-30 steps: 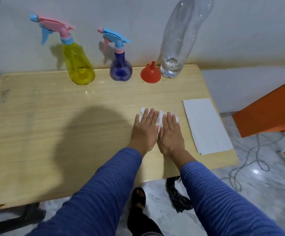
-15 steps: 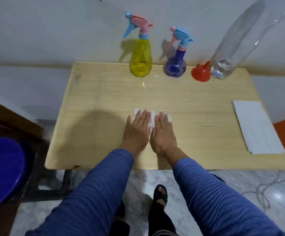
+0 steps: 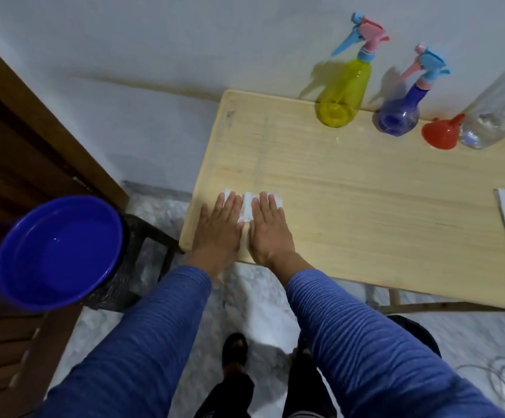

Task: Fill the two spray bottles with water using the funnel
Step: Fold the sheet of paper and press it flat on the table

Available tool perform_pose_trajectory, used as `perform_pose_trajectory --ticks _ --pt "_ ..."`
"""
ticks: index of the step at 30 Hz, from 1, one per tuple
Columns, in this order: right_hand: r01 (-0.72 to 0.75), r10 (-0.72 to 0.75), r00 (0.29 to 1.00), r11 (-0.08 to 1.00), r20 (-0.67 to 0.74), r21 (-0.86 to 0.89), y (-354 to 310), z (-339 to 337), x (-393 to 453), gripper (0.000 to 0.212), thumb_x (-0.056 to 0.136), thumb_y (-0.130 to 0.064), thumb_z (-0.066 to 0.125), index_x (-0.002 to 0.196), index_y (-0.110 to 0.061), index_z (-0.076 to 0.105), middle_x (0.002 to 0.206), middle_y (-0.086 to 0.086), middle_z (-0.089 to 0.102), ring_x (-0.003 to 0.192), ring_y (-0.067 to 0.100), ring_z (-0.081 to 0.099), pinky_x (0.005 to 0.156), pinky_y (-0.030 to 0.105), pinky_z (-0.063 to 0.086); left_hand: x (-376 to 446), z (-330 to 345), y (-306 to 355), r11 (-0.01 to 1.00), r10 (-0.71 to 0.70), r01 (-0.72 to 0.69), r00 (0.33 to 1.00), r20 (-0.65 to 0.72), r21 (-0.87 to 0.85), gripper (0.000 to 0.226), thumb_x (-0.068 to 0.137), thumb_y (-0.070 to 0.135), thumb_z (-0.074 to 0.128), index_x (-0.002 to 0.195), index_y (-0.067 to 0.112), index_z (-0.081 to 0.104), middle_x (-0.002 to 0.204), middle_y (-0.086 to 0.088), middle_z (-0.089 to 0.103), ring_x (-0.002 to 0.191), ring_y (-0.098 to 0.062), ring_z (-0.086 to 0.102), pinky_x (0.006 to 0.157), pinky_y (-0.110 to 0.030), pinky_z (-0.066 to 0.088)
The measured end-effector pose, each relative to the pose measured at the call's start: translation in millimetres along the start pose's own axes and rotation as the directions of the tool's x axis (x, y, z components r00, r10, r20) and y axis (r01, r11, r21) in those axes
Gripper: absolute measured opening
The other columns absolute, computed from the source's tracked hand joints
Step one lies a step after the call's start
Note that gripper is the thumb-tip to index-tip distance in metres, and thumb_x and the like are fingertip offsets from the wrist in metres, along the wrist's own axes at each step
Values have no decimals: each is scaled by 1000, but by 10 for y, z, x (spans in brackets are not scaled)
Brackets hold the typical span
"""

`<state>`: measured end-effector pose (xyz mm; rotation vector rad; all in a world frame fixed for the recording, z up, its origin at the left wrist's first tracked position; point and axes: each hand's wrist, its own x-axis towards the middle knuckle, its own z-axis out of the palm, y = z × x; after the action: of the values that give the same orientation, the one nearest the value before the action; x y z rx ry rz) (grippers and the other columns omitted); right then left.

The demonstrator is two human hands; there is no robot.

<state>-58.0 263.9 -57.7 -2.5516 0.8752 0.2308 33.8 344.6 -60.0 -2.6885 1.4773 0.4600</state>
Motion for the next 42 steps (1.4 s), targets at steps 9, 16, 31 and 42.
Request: perform_pose_trajectory --ticks 9,16,31,42 --pt "31 -31 999 1000 -12 3 75 34 -355 54 102 -25 19 149 -7 -1 159 9 -9 146 22 -11 117 33 -7 -234 92 154 999 36 -36 999 -15 -17 55 103 29 15 150 14 -10 160 0 -9 146 -18 -11 118 -44 0" --pt "10 -13 999 997 -49 -75 517 36 -674 56 101 -18 24 149 -9 -3 159 7 -10 146 21 -12 117 33 -8 -365 122 645 998 59 -58 998 4 -36 56 103 29 18 150 14 -8 160 -1 -9 146 -20 -12 117 -45 -1" --pt "-55 51 992 998 -115 -36 2490 -485 -1478 52 103 -26 18 150 -12 2 159 3 -5 147 17 -9 116 30 -8 -183 337 2860 985 173 -173 985 27 -22 55 103 31 16 150 10 -4 160 -1 -9 146 -19 -14 117 -45 -2" --pt "-179 188 972 981 -142 79 3650 -708 -1932 52 103 -30 19 150 -14 3 159 2 -7 146 15 -11 117 31 -7 -16 461 4068 945 327 -327 945 26 -27 56 103 33 17 150 10 -2 160 -3 -6 146 -20 -12 117 -45 -2"
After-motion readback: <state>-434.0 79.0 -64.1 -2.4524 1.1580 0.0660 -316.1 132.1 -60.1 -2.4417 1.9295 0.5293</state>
